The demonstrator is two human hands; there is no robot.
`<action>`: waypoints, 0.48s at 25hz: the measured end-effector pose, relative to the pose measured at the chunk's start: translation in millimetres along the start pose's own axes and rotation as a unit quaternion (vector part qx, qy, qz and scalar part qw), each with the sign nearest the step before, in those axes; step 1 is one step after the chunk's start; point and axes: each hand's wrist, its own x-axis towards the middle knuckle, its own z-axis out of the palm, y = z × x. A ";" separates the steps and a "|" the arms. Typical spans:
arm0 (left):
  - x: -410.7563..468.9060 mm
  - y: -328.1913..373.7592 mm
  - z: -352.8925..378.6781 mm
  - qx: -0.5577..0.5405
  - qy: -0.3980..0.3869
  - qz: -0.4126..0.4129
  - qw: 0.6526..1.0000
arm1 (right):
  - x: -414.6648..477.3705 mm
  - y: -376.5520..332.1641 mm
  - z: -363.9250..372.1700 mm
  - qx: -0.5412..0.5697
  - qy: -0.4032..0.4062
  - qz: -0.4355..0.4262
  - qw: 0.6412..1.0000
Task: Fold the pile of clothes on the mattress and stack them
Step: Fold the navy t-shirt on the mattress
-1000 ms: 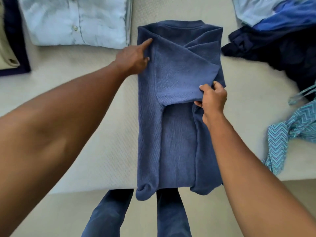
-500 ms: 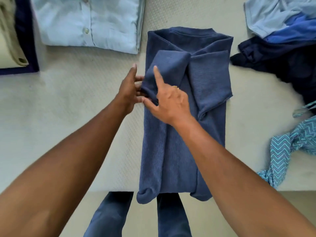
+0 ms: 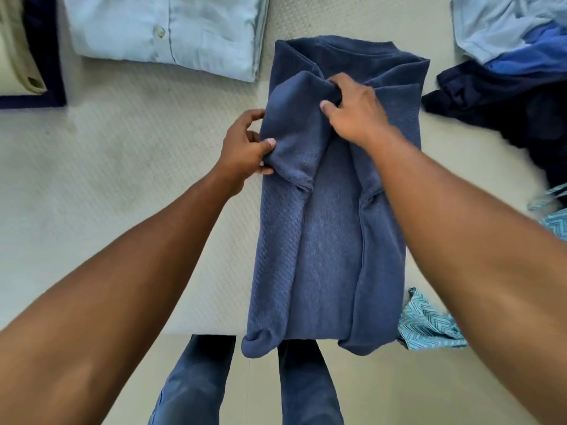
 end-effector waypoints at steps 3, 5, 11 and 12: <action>1.2 -6.6 0.8 0.029 0.062 0.093 0.993 | 8.5 3.0 -11.1 0.020 0.091 0.005 0.996; 0.7 -11.0 4.8 0.045 0.076 0.109 0.990 | 2.6 4.4 -8.5 0.044 0.150 0.021 0.988; -11.2 -26.4 14.9 0.174 0.105 0.113 0.973 | -41.1 4.6 30.9 0.121 0.201 0.083 0.969; -20.2 -31.5 17.1 0.181 0.113 0.087 0.973 | -57.6 5.0 43.1 0.159 0.198 0.091 0.963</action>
